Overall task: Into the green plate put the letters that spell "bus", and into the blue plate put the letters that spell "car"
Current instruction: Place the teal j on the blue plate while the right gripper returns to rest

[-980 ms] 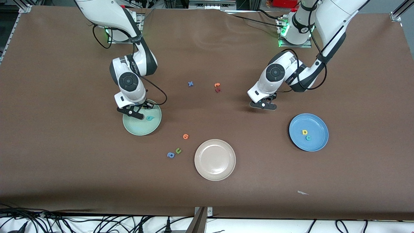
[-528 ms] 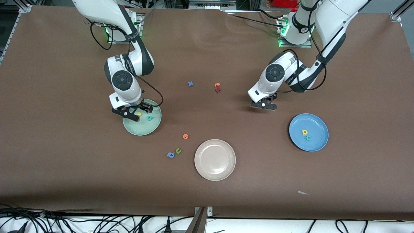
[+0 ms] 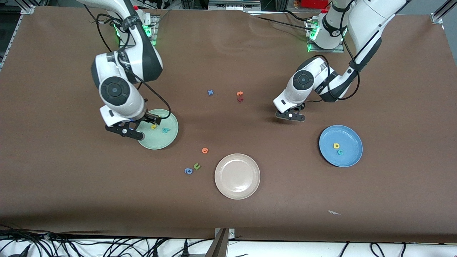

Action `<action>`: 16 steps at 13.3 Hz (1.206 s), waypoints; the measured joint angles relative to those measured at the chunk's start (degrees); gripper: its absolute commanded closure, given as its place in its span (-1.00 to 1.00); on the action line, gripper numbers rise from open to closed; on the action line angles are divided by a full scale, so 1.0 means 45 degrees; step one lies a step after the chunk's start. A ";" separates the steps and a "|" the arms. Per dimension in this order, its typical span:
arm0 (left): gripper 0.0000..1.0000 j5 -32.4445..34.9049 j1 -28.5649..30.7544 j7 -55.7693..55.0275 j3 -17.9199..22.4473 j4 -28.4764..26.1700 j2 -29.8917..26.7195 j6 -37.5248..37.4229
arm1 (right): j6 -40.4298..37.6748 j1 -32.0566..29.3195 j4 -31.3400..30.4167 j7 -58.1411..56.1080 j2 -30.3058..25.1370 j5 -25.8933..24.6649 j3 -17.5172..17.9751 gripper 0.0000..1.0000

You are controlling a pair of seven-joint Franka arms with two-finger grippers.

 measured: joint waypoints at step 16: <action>0.88 -0.0055 0.0685 0.1366 0.0266 0.3087 0.0113 -0.3646 | -0.2778 -0.3080 0.4555 -0.7813 -0.0986 0.0864 -0.0784 -1.00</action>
